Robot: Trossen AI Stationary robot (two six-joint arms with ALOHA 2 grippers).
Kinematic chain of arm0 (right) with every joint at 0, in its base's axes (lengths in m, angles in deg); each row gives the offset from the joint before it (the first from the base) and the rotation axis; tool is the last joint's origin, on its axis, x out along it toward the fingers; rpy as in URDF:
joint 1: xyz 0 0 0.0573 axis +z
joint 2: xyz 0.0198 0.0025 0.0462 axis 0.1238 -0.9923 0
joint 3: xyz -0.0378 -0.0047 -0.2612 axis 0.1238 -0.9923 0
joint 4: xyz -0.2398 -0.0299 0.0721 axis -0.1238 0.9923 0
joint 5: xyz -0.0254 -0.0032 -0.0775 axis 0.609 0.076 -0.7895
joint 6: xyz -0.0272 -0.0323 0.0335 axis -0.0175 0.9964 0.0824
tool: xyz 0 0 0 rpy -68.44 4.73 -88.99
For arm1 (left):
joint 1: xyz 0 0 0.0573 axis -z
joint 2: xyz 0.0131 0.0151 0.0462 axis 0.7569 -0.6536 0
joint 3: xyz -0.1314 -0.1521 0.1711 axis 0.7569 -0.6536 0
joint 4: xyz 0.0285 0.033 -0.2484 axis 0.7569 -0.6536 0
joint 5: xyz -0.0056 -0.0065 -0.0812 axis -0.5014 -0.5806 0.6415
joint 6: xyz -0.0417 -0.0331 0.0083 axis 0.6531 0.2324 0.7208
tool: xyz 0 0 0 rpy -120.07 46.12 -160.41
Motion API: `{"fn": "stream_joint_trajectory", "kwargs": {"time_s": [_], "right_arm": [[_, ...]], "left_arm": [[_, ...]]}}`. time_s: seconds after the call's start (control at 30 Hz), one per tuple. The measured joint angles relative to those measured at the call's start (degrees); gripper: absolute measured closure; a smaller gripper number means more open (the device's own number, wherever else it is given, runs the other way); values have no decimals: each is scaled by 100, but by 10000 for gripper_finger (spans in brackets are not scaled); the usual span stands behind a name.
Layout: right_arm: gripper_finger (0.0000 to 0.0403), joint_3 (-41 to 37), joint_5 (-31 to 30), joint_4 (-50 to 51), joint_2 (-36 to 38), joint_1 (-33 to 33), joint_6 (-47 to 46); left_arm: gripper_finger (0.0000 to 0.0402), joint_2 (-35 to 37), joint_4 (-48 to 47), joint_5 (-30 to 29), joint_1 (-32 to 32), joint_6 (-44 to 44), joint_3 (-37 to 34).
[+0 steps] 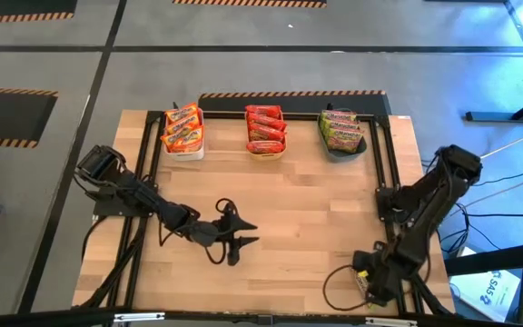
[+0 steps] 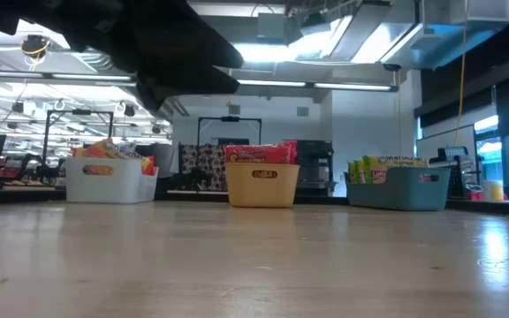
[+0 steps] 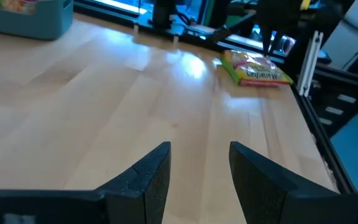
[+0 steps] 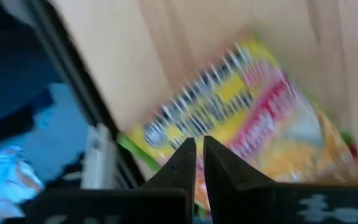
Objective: Sort Maruchan noodles
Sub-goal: Put the green noodle pack into the blue bin
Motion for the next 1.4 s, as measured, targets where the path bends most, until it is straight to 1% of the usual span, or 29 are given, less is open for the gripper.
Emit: {"fn": "stream_joint_trajectory", "kwargs": {"time_s": [0.1,0.17,0.37,0.53,0.6,0.73,0.87,0.93,1.1,1.27,1.4], "right_arm": [[385,0,-24,288,-94,186,-178],[385,0,-175,391,-191,252,-182],[385,0,-229,134,-591,262,241],[384,33,-314,145,-825,265,439],[384,24,-463,45,-834,267,477],[384,24,-955,-383,-844,169,750],[384,9,-1514,-547,-857,-142,936],[385,1,-1830,-618,-868,-321,1139],[385,-13,-2376,-803,-877,-860,1851],[385,-13,-2450,-1307,-959,-1436,3155],[385,-9,-2362,-1811,-1262,-1996,4170]], "left_arm": [[243,0,68,-4,-21,-1,0],[243,0,62,-3,-21,1,0],[243,0,88,-120,-19,27,0],[243,0,93,-235,-21,22,0],[243,0,93,-239,-21,21,0],[243,0,93,-245,-32,18,0],[243,0,93,-250,-32,18,0],[243,0,93,-250,-32,18,0],[243,0,92,-261,-32,23,0],[243,0,161,-399,-32,58,0],[243,-83,234,-406,-32,62,1]]}}
